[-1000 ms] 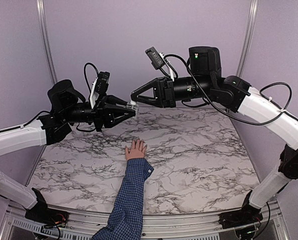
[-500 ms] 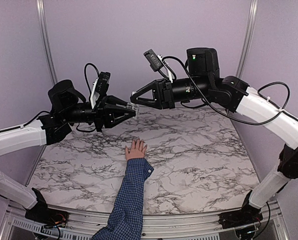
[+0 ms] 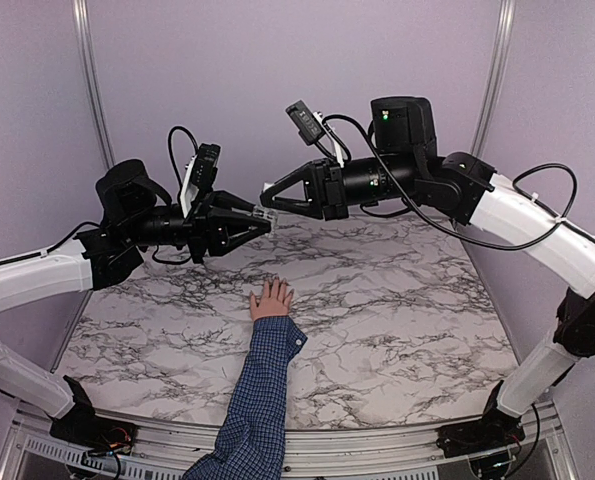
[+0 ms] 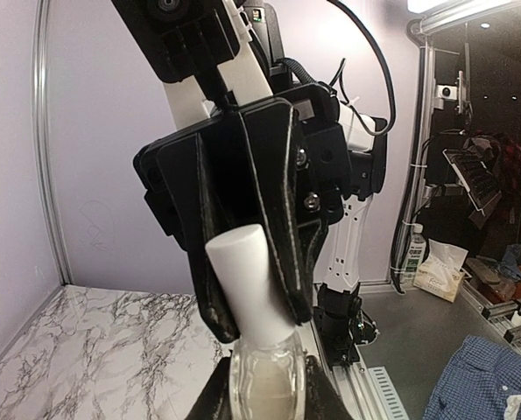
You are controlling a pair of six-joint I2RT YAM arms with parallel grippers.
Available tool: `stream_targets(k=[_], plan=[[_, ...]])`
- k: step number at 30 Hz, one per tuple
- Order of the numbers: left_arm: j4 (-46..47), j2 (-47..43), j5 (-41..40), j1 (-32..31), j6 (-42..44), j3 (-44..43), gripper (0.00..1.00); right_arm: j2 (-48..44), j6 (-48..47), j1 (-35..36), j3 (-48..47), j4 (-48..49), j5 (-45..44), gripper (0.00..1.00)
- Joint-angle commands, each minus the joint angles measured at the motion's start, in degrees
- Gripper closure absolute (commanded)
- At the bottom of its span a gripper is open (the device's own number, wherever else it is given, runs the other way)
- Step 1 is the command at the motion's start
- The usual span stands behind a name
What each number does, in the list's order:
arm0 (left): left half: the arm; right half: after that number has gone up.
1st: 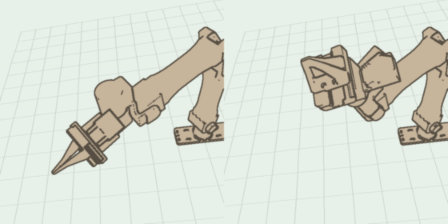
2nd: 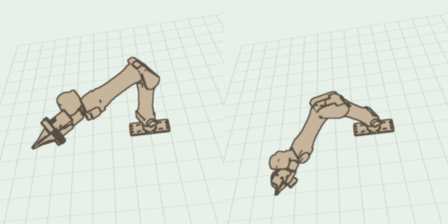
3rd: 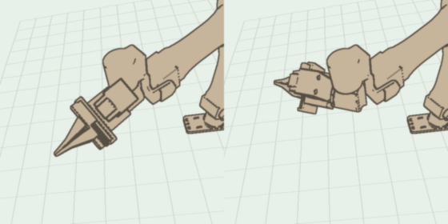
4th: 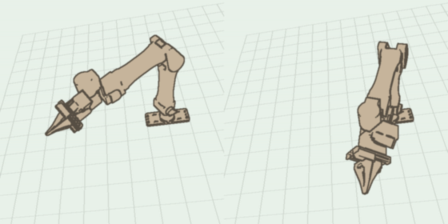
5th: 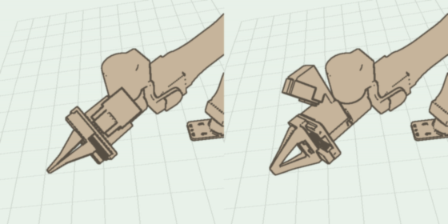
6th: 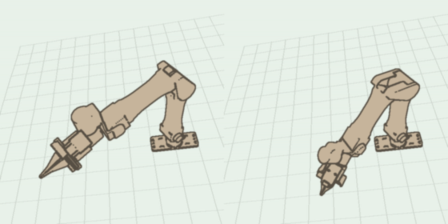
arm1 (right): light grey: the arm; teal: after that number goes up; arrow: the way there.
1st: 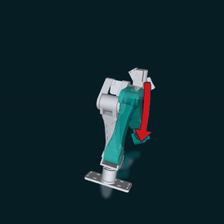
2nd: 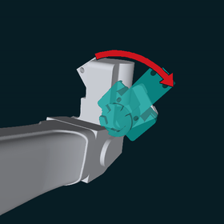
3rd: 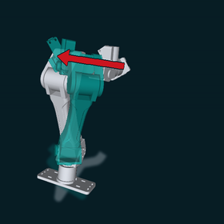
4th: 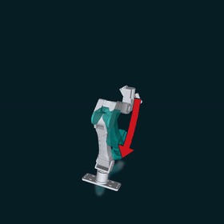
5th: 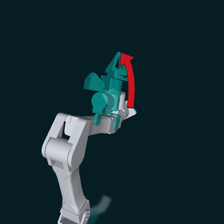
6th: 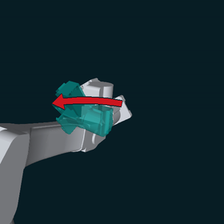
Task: Paint the nails
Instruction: Open the cap of the nail polish bottle.
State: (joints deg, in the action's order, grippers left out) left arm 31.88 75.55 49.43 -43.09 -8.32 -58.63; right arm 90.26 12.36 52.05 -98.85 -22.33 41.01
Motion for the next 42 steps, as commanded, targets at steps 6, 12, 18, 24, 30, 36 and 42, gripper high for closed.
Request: stream_targets(k=[6,12,18,24,30,36,42], plan=[[0.9,-0.6,-2.0,0.9,-0.4,0.1,1.00,-3.0,-1.8,0.3,1.0,4.5,-1.6,0.98],[1.2,-0.4,-2.0,1.1,-1.2,0.0,1.00,-3.7,-2.9,0.9,1.9,5.3,-2.1,0.99],[1.5,-0.1,-1.7,1.3,-2.1,0.0,1.00,-4.6,-3.9,1.2,2.6,6.6,-3.0,0.99],[1.7,-0.1,-1.5,1.5,-2.3,0.0,1.00,-5.3,-3.8,1.4,3.0,7.7,-3.2,1.00],[2.0,0.0,-1.5,1.5,-2.4,-0.1,1.00,-5.5,-3.7,1.4,3.4,7.6,-3.0,1.00],[2.2,-0.2,-1.4,1.5,-2.5,-0.1,1.00,-5.3,-3.9,1.4,3.6,6.6,-3.3,1.00],[2.2,-0.3,-0.9,1.5,-2.3,0.2,1.00,-5.0,-3.5,1.4,2.9,7.1,-3.5,1.00]])
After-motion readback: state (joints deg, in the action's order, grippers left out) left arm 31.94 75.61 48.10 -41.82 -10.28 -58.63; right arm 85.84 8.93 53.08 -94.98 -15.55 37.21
